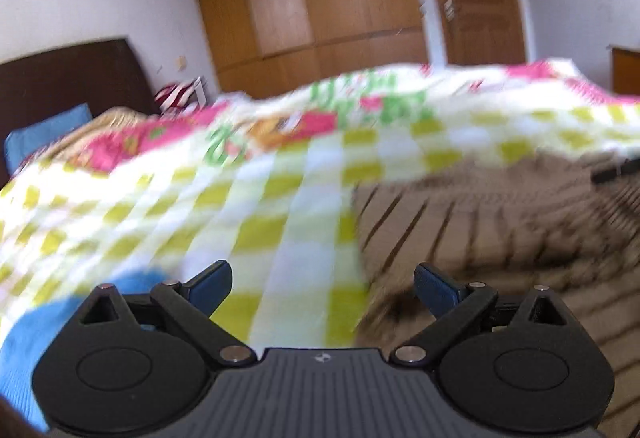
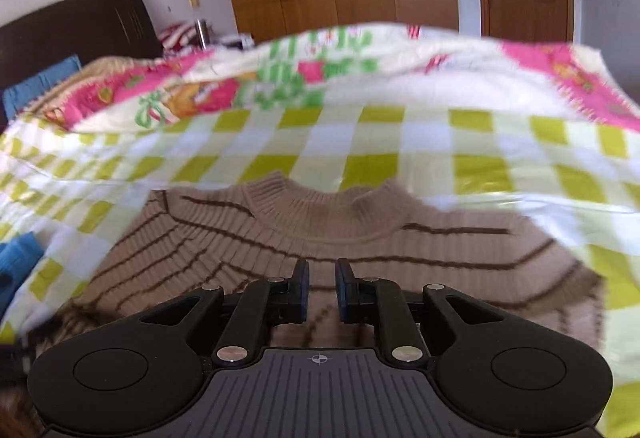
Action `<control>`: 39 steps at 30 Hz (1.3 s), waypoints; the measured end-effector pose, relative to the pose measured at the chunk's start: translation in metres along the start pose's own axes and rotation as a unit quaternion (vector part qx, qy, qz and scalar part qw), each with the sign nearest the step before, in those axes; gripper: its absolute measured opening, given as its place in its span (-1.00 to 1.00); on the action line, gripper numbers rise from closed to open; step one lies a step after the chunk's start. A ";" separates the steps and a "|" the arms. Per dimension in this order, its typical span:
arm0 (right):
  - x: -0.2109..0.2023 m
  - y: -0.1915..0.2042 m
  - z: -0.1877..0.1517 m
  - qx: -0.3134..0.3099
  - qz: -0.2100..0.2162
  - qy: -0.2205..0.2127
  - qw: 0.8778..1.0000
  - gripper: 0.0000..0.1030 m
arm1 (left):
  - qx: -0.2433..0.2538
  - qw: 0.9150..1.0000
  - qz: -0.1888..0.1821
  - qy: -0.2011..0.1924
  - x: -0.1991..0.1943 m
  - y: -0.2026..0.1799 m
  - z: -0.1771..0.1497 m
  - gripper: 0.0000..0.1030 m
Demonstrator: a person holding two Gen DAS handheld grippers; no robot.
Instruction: Fold small clothes
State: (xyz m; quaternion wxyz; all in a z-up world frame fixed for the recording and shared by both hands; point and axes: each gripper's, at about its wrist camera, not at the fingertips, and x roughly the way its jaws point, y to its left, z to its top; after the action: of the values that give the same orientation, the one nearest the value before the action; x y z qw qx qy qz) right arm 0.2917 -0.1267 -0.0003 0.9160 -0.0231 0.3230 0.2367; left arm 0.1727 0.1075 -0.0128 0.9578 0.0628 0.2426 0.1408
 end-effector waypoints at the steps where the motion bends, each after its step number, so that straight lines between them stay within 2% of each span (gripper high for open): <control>1: -0.010 -0.003 -0.007 -0.002 0.002 -0.005 1.000 -0.64 | 0.013 1.000 -0.007 -0.008 0.003 -0.008 0.007 1.00; 4: -0.027 -0.019 -0.024 0.010 -0.013 -0.005 1.000 -0.63 | 0.051 0.998 -0.028 -0.008 0.025 -0.033 0.017 1.00; 5: -0.030 -0.028 -0.026 0.018 -0.023 -0.006 1.000 -0.63 | 0.058 0.998 -0.031 0.005 0.038 -0.038 0.017 1.00; 7: -0.032 -0.049 -0.028 0.039 -0.059 -0.006 0.997 -0.63 | 0.076 0.995 -0.020 0.055 0.068 -0.046 0.007 1.00; 9: -0.021 -0.070 -0.029 0.057 -0.098 0.013 0.994 -0.61 | 0.063 0.995 -0.012 0.072 0.079 -0.039 -0.002 1.00; 11: -0.021 -0.084 -0.032 0.085 -0.084 0.015 0.993 -0.59 | 0.040 0.996 -0.010 0.082 0.077 -0.027 -0.004 1.00; 15: -0.038 -0.080 -0.031 0.069 -0.068 -0.014 0.995 -0.55 | 0.020 0.995 -0.005 0.093 0.071 -0.015 -0.005 1.00; 19: -0.049 -0.081 -0.035 0.066 -0.073 -0.031 0.995 -0.54 | 0.040 0.998 0.001 0.057 0.052 -0.023 0.005 1.00; 21: -0.053 -0.079 -0.035 0.047 -0.074 -0.043 0.995 -0.54 | 0.038 0.998 -0.015 0.044 0.046 -0.028 0.012 1.00; 23: -0.045 -0.081 -0.037 0.048 -0.067 -0.026 0.996 -0.53 | 0.059 0.997 -0.024 0.041 0.046 -0.041 0.013 1.00; 26: -0.027 -0.091 -0.045 0.076 -0.066 0.005 0.995 -0.53 | 0.116 0.992 -0.013 0.055 0.057 -0.061 0.003 1.00; 30: -0.043 -0.089 -0.040 0.082 -0.060 -0.015 0.995 -0.53 | 0.103 0.993 -0.020 0.049 0.051 -0.053 0.005 1.00; 34: -0.057 -0.084 -0.043 0.070 -0.061 -0.018 0.996 -0.52 | 0.093 0.994 -0.026 0.041 0.039 -0.049 0.009 1.00; 36: -0.061 -0.082 -0.045 0.077 -0.052 -0.018 0.996 -0.50 | 0.097 0.994 -0.044 0.022 0.027 -0.056 0.014 1.00; 39: -0.058 -0.080 -0.045 0.087 -0.039 -0.016 0.995 -0.37 | 0.109 0.991 -0.076 -0.011 0.009 -0.073 0.022 1.00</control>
State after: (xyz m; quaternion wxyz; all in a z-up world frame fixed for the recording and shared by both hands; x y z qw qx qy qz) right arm 0.2623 -0.2304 -0.0095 0.9281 0.0476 0.3269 0.1721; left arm 0.2081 0.0397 -0.0117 0.9558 0.1500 0.2500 0.0393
